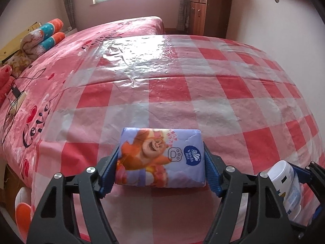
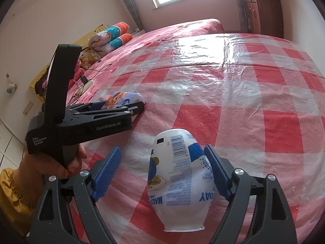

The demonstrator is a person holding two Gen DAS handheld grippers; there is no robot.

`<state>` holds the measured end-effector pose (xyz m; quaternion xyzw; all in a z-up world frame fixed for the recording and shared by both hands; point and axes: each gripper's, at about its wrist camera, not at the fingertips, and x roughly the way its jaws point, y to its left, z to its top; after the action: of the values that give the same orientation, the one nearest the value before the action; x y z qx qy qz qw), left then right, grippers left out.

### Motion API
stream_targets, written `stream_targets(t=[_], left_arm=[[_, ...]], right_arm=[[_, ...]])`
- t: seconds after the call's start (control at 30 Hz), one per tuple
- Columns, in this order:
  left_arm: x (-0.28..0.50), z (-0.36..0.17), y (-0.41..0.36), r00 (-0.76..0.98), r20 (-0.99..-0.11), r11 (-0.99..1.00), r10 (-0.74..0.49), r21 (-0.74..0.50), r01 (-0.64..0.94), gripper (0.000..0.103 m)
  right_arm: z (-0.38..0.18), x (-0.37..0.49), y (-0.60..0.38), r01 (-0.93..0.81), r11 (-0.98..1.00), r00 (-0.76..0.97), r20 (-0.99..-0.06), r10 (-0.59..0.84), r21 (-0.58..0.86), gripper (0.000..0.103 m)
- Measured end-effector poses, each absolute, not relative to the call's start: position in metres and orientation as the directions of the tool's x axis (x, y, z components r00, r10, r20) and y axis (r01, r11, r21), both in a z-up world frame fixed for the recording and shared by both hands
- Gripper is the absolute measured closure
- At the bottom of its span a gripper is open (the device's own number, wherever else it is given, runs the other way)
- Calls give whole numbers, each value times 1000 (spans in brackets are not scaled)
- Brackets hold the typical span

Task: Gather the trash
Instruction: 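Carry the tissue box and white bottle over the orange bucket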

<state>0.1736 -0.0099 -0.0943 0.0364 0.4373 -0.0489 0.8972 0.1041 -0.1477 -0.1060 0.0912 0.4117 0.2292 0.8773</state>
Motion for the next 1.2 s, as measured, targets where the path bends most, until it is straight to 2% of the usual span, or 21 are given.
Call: stream_targets(t=[0.9, 1.2], left_arm=[[155, -92, 5, 643, -766, 997, 5, 54, 55, 30], [138, -86, 22, 647, -763, 998, 13, 52, 40, 30]], right_arm=[[-106, 104, -138, -358, 875, 539, -694, 478, 325, 11], [-105, 102, -125, -361, 900, 544, -728, 417, 245, 11]])
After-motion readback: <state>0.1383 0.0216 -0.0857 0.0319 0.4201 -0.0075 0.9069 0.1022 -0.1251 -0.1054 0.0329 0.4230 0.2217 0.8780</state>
